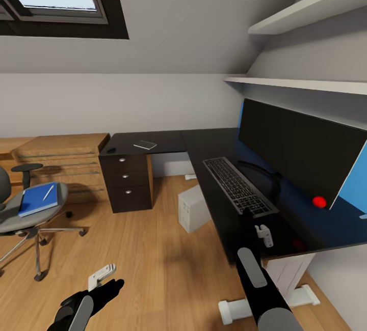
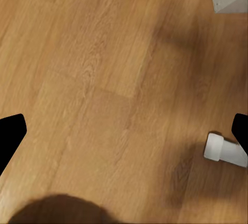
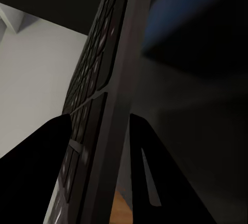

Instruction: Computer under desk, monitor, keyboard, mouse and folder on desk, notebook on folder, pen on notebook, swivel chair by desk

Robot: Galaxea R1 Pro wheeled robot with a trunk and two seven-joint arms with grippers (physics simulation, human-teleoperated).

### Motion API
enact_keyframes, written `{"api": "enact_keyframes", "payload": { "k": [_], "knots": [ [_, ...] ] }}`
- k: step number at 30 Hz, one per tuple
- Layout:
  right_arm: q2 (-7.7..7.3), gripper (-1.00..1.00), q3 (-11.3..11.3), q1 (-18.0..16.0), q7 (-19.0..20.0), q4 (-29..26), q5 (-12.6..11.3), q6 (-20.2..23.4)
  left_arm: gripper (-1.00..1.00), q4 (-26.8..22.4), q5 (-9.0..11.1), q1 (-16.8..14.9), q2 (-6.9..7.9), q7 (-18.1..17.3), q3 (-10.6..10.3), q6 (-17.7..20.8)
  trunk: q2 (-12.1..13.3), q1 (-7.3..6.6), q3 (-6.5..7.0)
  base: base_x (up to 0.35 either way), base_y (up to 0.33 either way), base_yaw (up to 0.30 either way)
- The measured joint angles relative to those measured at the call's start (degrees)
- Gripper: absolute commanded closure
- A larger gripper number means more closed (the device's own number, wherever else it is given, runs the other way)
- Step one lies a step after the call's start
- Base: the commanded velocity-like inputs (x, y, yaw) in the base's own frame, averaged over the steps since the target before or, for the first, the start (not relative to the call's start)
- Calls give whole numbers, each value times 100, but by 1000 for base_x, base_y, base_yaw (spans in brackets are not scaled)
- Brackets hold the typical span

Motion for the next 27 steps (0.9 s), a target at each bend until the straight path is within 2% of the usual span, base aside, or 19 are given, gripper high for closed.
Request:
{"api": "enact_keyframes", "payload": {
  "k": [11, 15, 27],
  "knots": [
    [2, 100, 278, -1, -379, 98, -12, -438, -100, 9, 8, 0, 0, -1, 0, 15, 0, 3, 0, 38, 0, 0],
    [1, 100, 472, -1, -415, 105, -14, -491, -100, 9, 9, 0, 0, -1, 0, 16, 0, 3, 0, 3, 0, 0],
    [2, 100, 529, -1, -477, 214, -26, -506, -100, 2, 9, 0, 0, 0, 0, 19, 0, 2, 0, 147, 82, 0]
  ]
}}
